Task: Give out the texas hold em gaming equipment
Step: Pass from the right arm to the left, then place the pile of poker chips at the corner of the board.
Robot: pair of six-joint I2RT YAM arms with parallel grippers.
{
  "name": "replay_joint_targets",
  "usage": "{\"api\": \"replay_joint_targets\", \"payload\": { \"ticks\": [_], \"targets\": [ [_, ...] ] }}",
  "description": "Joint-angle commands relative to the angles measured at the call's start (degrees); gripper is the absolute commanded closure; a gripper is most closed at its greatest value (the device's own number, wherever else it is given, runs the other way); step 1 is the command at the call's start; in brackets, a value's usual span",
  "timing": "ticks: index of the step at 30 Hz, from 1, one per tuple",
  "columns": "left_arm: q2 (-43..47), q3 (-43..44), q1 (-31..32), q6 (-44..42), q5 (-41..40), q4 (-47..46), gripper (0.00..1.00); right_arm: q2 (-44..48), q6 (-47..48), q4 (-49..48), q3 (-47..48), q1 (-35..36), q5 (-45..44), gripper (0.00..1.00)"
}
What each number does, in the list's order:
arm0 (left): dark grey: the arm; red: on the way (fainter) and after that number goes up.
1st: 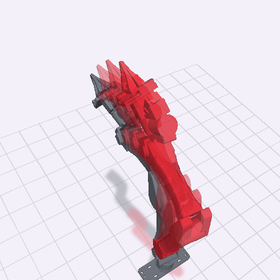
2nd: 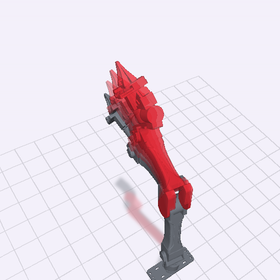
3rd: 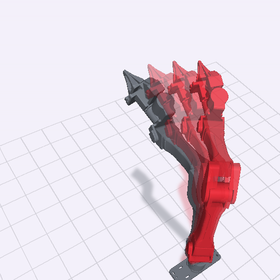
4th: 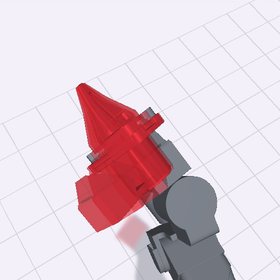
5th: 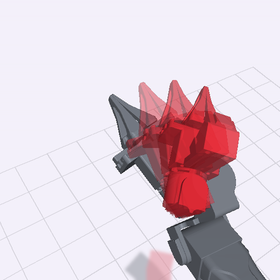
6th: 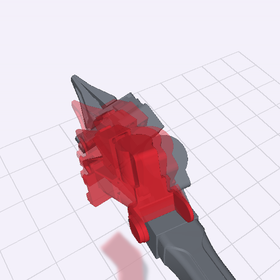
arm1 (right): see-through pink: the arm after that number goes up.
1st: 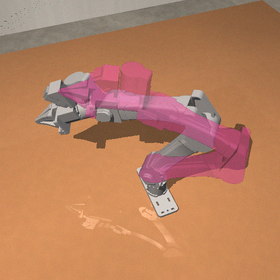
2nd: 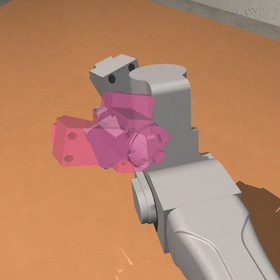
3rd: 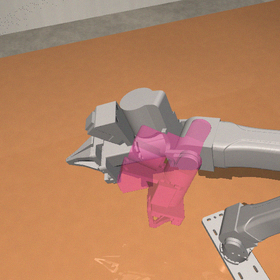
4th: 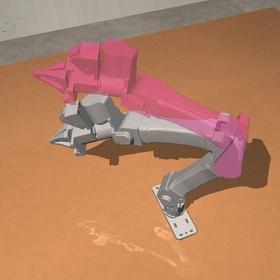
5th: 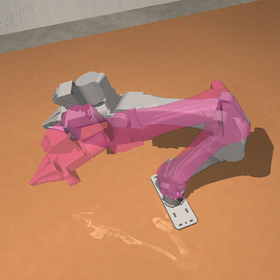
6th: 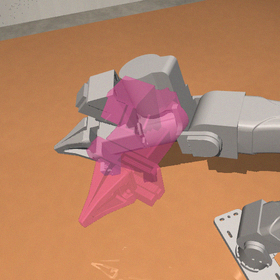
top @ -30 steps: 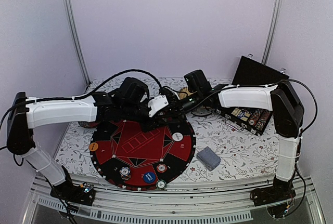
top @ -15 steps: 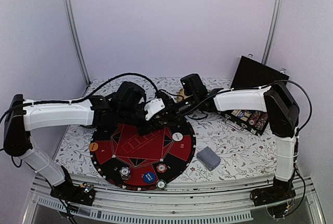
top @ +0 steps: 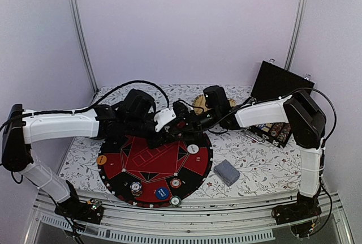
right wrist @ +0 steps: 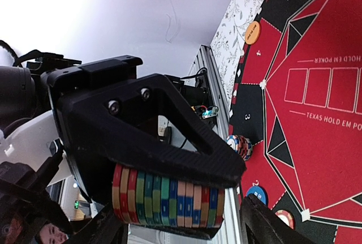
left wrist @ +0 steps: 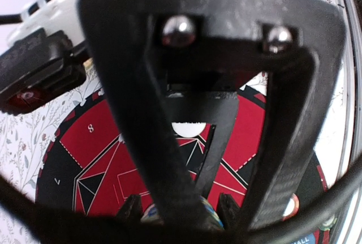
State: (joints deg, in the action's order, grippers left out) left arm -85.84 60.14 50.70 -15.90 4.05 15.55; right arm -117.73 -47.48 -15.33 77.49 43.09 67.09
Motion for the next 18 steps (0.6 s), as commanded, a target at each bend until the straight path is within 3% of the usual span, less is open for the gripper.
{"api": "replay_joint_targets", "payload": {
  "ticks": [1, 4, 12, 18],
  "targets": [
    [0.82, 0.53, -1.19, 2.06, 0.78, -0.47, 1.00, 1.08, -3.91, -5.55, -2.48, -1.92, -0.35, 0.30],
    [0.77, -0.21, -2.38, 5.58, 0.42, 1.58, 1.00, 2.87, -3.93, -5.86, -4.46, -3.62, -3.34, 0.25],
    [5.91, -7.38, -6.75, 20.30, -3.46, 3.33, 1.00, 8.82, -1.54, -5.38, -12.44, -9.62, -9.99, 0.25],
    [9.08, -15.18, -11.88, 35.87, -12.41, 6.07, 1.00, 12.37, 11.56, 8.87, -10.42, -10.57, -15.77, 0.25]
  ]
}}
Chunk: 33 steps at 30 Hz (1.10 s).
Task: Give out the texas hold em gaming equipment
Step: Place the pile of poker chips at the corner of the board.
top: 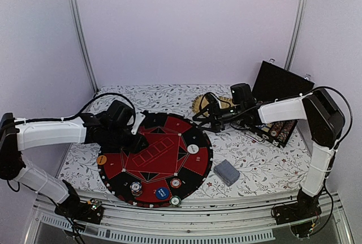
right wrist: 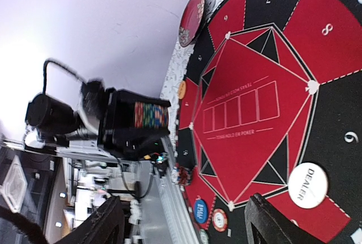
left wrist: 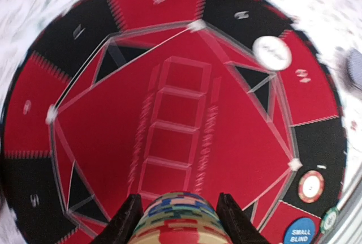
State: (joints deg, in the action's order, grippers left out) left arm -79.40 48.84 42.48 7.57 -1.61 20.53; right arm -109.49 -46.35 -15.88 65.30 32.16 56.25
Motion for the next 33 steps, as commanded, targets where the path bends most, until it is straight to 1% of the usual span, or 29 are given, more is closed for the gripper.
{"api": "replay_joint_targets", "payload": {
  "ticks": [1, 3, 7, 11, 13, 18, 22, 26, 31, 33],
  "targets": [
    [3.16, -5.45, -5.13, 14.10, -7.92, 0.90, 1.00, 4.91, 12.58, 11.94, 2.29, 0.36, -5.94, 0.25],
    [4.08, -7.96, -8.81, 17.12, -8.37, 0.55, 1.00, 6.36, 16.94, 16.19, 2.79, 0.32, -7.34, 0.25],
    [6.63, -12.62, -15.49, 21.56, -10.71, -2.22, 1.00, 9.46, 23.04, 19.37, 1.53, 0.20, -8.66, 0.25],
    [7.38, -15.40, -22.57, 23.27, -12.52, -5.03, 1.00, 13.30, 25.84, 19.78, -1.00, 0.23, -8.38, 0.25],
    [6.52, -15.08, -24.65, 23.21, -13.69, -5.73, 1.00, 14.71, 26.70, 20.36, -1.88, 0.23, -8.14, 0.25],
    [2.67, -15.03, -28.12, 24.37, -13.94, -8.22, 1.00, 16.66, 30.18, 23.28, -2.36, 0.07, -8.44, 0.25],
    [2.23, -16.77, -30.24, 26.89, -15.17, -9.46, 1.00, 17.91, 32.23, 25.05, -2.50, -0.42, -8.96, 0.25],
    [4.78, -18.39, -29.37, 28.68, -14.90, -9.06, 1.00, 18.60, 33.80, 25.72, -2.81, -0.65, -9.24, 0.24],
    [6.83, -20.34, -30.13, 29.50, -16.09, -8.03, 1.00, 18.22, 34.98, 26.76, -2.38, -0.74, -9.87, 0.24],
    [7.41, -20.15, -29.01, 29.79, -15.41, -7.64, 1.00, 18.46, 35.37, 27.08, -2.57, -0.78, -10.33, 0.24]
  ]
}}
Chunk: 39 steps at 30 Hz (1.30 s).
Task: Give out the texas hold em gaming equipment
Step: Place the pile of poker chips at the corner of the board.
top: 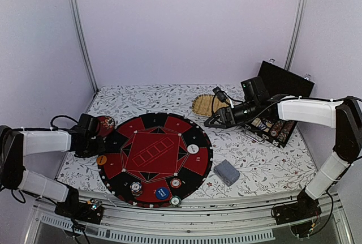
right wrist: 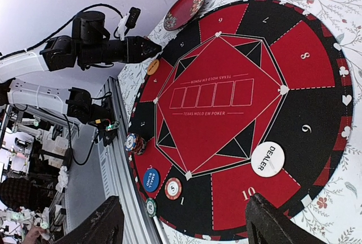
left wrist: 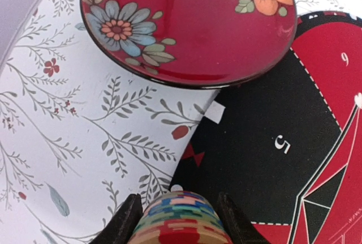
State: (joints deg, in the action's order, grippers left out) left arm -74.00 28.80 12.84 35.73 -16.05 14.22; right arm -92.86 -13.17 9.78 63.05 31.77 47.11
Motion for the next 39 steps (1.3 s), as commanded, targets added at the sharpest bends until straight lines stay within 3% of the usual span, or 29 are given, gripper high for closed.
{"api": "replay_joint_targets", "payload": {
  "ticks": [1, 6, 21, 30, 39],
  "targets": [
    [2.59, 0.05, 1.77, 1.59, -0.95, -1.18, 1.00, 1.86, 2.50, 1.65, -0.38, -0.37, -1.42, 0.24],
    [5.28, -0.20, 4.83, 3.90, -3.95, 1.88, 1.00, 1.50, 2.88, 2.09, -0.24, -0.38, -1.50, 0.24],
    [-3.40, -2.85, -5.18, 7.40, -4.51, -3.88, 1.00, 1.67, 4.27, 3.25, 0.18, -0.47, -2.56, 0.24],
    [-2.18, 0.27, -1.56, 6.09, -5.80, -1.45, 1.00, 0.18, 4.81, 4.02, 1.24, -0.56, -2.14, 0.24],
    [-5.34, -0.64, -1.77, 9.00, -8.80, -0.45, 1.00, 0.39, 4.99, 4.48, 1.54, -0.66, -1.41, 0.24]
  ]
}}
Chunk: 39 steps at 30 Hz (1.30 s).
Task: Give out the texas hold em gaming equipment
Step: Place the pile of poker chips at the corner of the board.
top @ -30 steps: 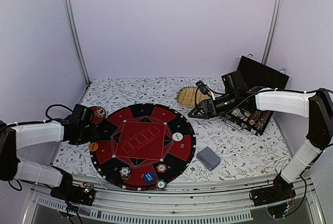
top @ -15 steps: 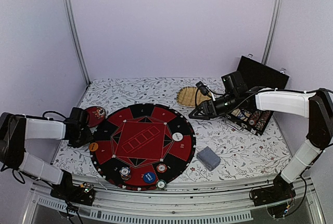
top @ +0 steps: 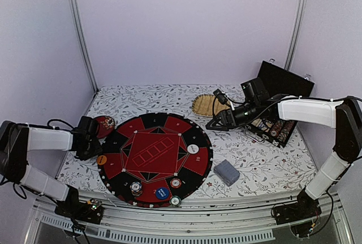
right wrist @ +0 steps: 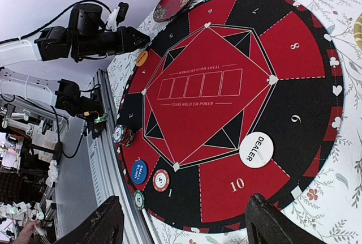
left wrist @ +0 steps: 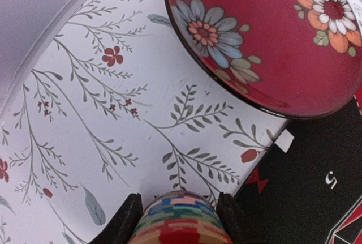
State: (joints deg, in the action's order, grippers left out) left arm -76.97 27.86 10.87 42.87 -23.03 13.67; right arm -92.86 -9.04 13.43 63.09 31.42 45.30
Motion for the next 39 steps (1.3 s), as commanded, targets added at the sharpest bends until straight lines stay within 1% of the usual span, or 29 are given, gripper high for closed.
{"api": "replay_joint_targets", "payload": {
  "ticks": [1, 6, 12, 23, 28, 30, 31, 34, 39],
  "targets": [
    [-3.08, 0.82, 0.27, 1.86, -1.68, 0.33, 1.00, 0.40, 0.91, 0.97, 1.44, -0.31, 0.40, 0.24],
    [-4.63, 1.38, 0.42, 3.96, -0.43, -0.58, 0.96, 0.27, 1.04, 0.91, 1.76, -0.30, 0.72, 0.24],
    [-3.20, -0.48, 0.81, 7.73, -1.02, -1.14, 0.76, 0.56, 1.47, 1.49, 1.92, -0.33, 0.68, 0.24],
    [-1.73, -0.66, 1.67, 10.42, -0.70, 1.20, 0.67, 0.92, 1.81, 2.11, 2.70, -0.38, 1.45, 0.24],
    [-0.94, -1.37, 3.64, 12.83, -0.48, 0.55, 0.56, 1.06, 1.74, 2.13, 2.91, -0.39, 1.63, 0.24],
    [-1.35, -1.18, 4.17, 13.22, -0.87, 0.82, 0.58, 1.09, 1.74, 2.13, 2.91, -0.43, 1.71, 0.24],
    [-1.35, -1.07, 4.21, 13.42, -1.11, 1.08, 0.58, 1.08, 1.74, 2.10, 2.92, -0.46, 1.82, 0.24],
    [-0.71, -1.41, 4.29, 14.32, -1.47, 1.29, 0.56, 1.10, 1.74, 2.30, 2.83, -0.48, 2.12, 0.24],
    [0.49, -1.84, 4.28, 14.70, -1.23, 1.36, 0.49, 1.28, 1.83, 2.28, 2.82, -0.47, 2.11, 0.24]
  ]
}}
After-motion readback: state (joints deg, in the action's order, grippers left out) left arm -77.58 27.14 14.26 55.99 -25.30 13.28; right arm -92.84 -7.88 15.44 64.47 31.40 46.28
